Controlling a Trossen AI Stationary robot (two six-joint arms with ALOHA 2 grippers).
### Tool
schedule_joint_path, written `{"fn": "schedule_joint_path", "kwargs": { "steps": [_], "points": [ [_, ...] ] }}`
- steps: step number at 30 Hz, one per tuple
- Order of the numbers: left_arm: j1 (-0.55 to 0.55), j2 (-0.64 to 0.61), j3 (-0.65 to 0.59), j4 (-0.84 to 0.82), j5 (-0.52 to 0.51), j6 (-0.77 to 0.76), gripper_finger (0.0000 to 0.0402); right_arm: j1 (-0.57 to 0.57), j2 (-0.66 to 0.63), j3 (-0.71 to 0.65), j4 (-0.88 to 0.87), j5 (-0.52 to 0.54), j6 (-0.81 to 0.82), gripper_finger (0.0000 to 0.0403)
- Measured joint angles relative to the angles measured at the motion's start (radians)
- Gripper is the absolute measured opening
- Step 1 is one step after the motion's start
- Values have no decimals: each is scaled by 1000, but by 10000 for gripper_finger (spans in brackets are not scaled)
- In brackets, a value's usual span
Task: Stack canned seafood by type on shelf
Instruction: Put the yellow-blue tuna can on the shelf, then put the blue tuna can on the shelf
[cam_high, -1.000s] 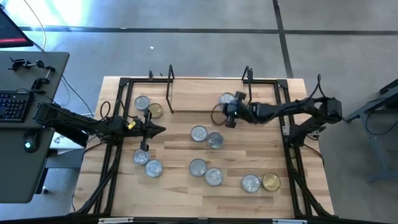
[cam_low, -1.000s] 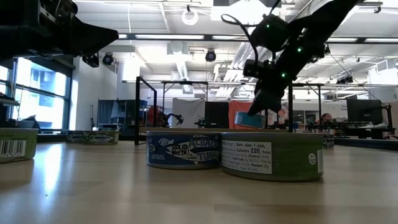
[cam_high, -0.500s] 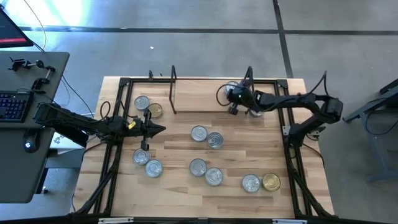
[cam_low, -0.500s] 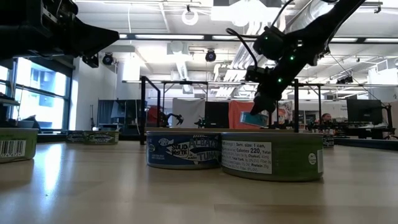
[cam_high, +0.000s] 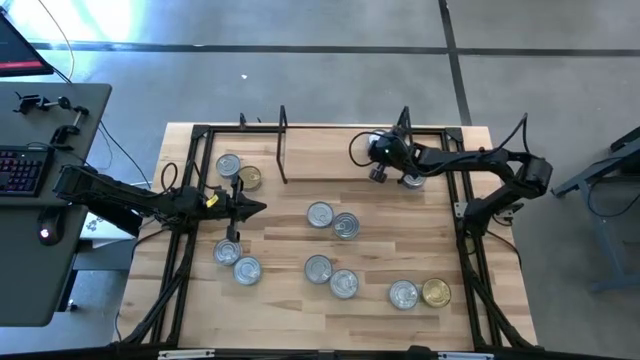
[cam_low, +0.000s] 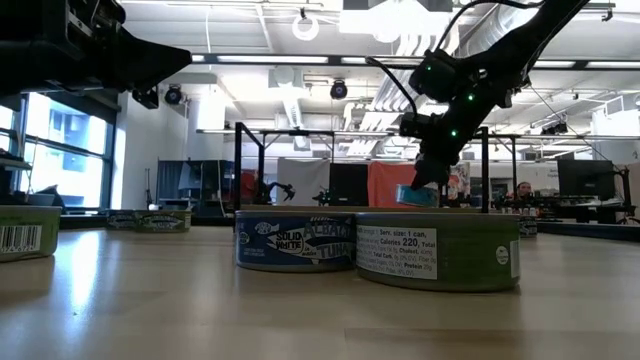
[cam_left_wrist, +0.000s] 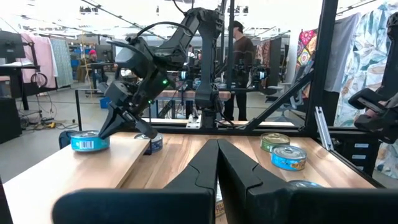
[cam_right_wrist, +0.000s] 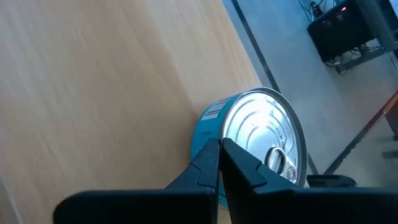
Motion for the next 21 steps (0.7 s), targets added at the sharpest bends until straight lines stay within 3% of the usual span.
{"fn": "schedule_joint_path", "kwargs": {
  "steps": [6, 16, 21],
  "points": [
    [0, 0, 0, 0, 0, 0, 1, 0, 0, 0, 19, 42, 2, 8],
    [0, 0, 0, 0, 0, 0, 1, 1, -1, 0, 128, 223, 41, 138],
    [0, 0, 0, 0, 0, 0, 1, 44, -1, 19, 126, 159, 84, 166]
  ]
}}
